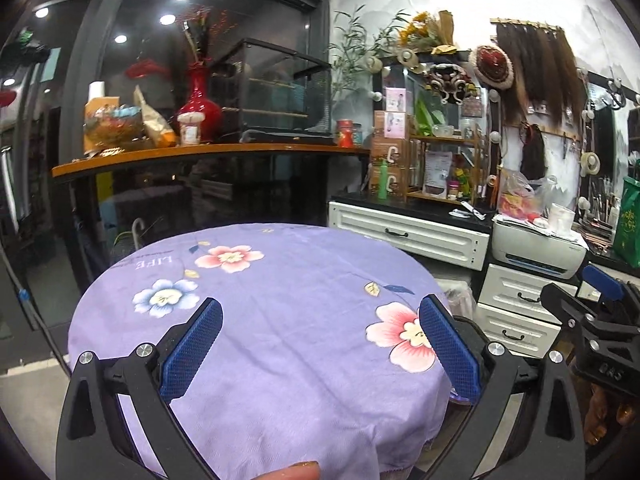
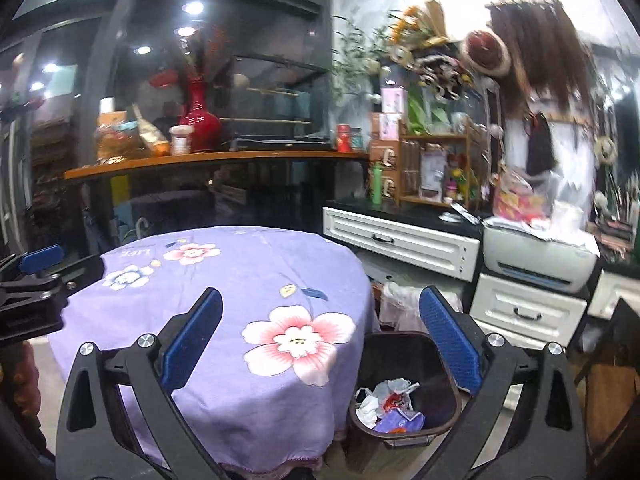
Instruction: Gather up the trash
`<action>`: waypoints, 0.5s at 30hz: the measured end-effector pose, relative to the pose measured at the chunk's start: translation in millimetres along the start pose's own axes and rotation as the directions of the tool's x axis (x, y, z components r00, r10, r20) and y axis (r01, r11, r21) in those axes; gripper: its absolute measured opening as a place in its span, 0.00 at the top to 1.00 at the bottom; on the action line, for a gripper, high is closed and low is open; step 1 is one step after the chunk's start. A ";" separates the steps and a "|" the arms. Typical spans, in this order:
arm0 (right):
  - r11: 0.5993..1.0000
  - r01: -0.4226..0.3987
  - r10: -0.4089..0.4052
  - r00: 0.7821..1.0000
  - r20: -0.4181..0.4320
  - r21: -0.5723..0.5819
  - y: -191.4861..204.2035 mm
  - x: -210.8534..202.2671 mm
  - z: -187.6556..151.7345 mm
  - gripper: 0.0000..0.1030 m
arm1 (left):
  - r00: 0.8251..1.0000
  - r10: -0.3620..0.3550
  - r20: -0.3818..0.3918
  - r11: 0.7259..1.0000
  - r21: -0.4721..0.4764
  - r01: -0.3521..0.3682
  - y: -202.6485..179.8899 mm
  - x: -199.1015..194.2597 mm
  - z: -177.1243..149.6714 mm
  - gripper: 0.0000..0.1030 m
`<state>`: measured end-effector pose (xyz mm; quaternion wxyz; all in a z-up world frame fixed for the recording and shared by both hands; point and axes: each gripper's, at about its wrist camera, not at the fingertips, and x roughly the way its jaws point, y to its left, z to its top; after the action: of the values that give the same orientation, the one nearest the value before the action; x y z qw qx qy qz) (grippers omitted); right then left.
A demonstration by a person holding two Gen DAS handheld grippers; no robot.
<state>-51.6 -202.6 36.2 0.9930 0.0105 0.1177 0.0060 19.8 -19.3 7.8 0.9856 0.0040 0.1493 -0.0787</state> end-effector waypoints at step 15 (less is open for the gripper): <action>1.000 -0.012 0.012 1.000 -0.019 0.017 9.5 -9.5 -8.4 0.06 | 0.998 0.062 0.006 0.998 -0.006 -0.062 7.6 -6.9 -14.4 0.05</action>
<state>-63.0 -193.1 30.5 0.9916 0.0194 0.1271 0.0111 10.2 -10.3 -4.1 0.9881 0.0055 0.1460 -0.0477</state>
